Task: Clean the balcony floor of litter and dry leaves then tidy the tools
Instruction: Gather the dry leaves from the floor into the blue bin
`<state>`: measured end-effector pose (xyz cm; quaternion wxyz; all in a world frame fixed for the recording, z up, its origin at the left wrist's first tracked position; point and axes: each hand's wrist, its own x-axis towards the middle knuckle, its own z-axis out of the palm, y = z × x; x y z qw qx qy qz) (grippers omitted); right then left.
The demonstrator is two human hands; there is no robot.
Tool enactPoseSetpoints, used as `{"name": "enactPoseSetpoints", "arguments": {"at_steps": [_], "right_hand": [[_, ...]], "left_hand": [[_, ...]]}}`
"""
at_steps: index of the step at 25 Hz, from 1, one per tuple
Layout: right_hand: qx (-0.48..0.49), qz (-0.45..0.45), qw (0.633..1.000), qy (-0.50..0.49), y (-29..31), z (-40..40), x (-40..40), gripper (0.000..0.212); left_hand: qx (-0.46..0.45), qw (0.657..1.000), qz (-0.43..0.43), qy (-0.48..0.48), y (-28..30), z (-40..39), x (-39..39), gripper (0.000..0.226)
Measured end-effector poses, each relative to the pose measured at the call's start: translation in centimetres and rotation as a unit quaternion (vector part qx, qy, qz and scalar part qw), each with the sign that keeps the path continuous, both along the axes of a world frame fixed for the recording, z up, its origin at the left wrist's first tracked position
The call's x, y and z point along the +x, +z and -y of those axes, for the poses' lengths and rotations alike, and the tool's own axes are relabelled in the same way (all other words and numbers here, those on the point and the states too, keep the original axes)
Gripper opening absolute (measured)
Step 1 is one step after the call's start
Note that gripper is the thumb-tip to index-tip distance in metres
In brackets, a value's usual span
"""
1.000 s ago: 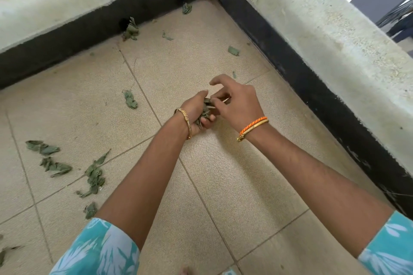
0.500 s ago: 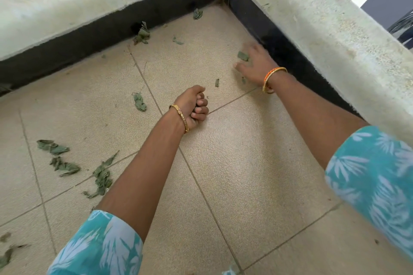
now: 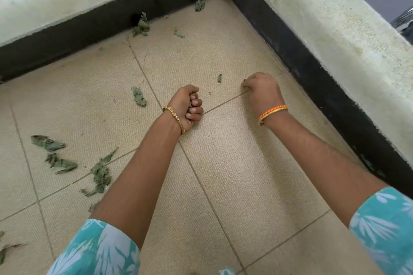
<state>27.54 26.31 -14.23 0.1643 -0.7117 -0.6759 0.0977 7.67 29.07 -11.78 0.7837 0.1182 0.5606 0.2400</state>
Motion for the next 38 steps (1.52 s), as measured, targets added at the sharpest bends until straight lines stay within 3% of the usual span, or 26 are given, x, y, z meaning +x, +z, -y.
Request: {"name": "enactPoseSetpoints", "arguments": {"at_steps": [5, 10, 13, 16, 18, 20, 24, 30, 34, 38], "right_hand": [[0.013, -0.153, 0.986, -0.061, 1.6, -2.9, -2.9, 0.014], [-0.030, 0.001, 0.999, 0.023, 0.2, -4.1, -6.3, 0.019], [-0.011, -0.006, 1.000, -0.011, 0.5, -4.4, -6.6, 0.023], [-0.039, -0.151, 0.986, -0.063, 2.6, -4.3, -6.7, 0.020], [-0.045, -0.262, 0.963, -0.047, 4.5, -3.5, -7.6, 0.017], [-0.072, -0.305, 0.949, -0.027, 5.7, -2.8, -8.9, 0.016], [-0.095, -0.194, 0.976, -0.002, 7.1, -2.5, -9.7, 0.021], [-0.122, -0.051, 0.991, 0.019, 8.3, -3.5, -9.4, 0.022], [-0.070, -0.083, 0.994, 0.000, 8.8, -4.3, -10.6, 0.013], [-0.054, -0.225, 0.972, -0.040, 10.7, -6.2, -10.7, 0.012]], "left_hand": [[-0.006, 1.000, 0.000, -0.001, -0.3, 0.3, 0.1, 0.038], [-0.009, 1.000, -0.020, -0.001, 0.1, 0.1, -0.2, 0.036], [-0.002, 0.999, -0.039, -0.011, 0.4, -0.3, -0.3, 0.034], [0.009, 0.998, -0.054, -0.040, 0.7, -0.4, -0.3, 0.038], [0.022, 0.996, -0.060, -0.066, 0.6, -0.7, -0.3, 0.048], [0.049, 0.994, -0.063, -0.078, 0.8, -1.0, 0.2, 0.053], [0.105, 0.989, -0.082, -0.059, 1.5, -1.7, 1.9, 0.041], [0.088, 0.993, -0.055, -0.053, 2.0, -3.5, 2.6, 0.037], [0.082, 0.994, -0.060, -0.028, 3.3, -4.5, 1.4, 0.033], [0.081, 0.993, -0.062, -0.061, 4.6, -6.2, -0.9, 0.031]]}}
